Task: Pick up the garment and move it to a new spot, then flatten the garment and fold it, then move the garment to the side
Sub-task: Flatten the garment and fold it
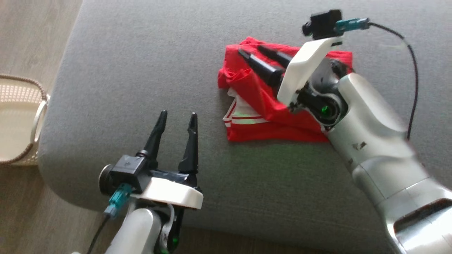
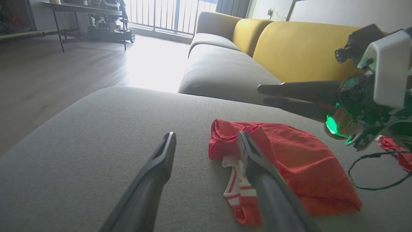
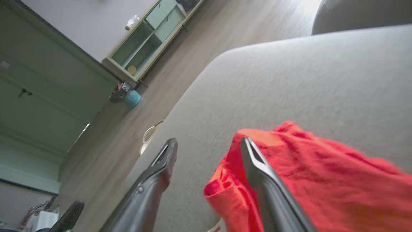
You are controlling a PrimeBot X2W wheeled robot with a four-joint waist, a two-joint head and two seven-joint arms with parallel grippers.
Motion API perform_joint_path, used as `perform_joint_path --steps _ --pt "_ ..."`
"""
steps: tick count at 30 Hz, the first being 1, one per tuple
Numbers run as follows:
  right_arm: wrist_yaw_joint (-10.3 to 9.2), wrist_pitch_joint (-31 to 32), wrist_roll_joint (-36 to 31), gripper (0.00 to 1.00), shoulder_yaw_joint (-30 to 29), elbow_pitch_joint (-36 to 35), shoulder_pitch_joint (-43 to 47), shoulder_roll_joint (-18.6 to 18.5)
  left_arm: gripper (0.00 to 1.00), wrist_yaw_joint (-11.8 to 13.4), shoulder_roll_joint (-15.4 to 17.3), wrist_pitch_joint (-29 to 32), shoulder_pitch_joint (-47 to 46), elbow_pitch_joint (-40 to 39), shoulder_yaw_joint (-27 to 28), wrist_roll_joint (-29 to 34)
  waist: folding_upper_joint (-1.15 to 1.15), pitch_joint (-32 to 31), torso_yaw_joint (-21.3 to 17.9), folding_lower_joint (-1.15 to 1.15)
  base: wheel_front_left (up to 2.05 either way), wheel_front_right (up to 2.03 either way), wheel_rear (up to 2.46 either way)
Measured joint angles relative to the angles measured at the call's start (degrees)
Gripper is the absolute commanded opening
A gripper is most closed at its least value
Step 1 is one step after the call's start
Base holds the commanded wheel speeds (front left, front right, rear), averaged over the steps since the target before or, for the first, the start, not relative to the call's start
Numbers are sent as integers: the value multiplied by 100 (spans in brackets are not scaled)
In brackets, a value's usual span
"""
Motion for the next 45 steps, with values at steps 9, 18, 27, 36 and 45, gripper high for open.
perform_joint_path --steps 9,18,27,36,45 --pt "0 -437 -1394 100 -494 -26 121 -176 100 -4 -1 0 175 -34 53 25 0 -114 -209 0 0 0 0" --pt "0 -821 -2121 0 -561 -42 818 -189 100 -65 -1 0 173 -25 44 85 0 -86 -75 0 0 0 0" --pt "0 -1077 -2167 0 253 530 823 -69 100 -104 0 0 173 56 -18 83 0 -160 108 0 0 0 0" --pt "0 -1084 -1193 0 1349 541 1024 -23 100 -102 0 0 186 62 -135 82 0 -263 232 0 0 0 0" --pt "0 -1552 -548 34 1874 495 1016 -4 100 8 -1 0 270 16 -24 57 0 -397 115 0 0 0 0"
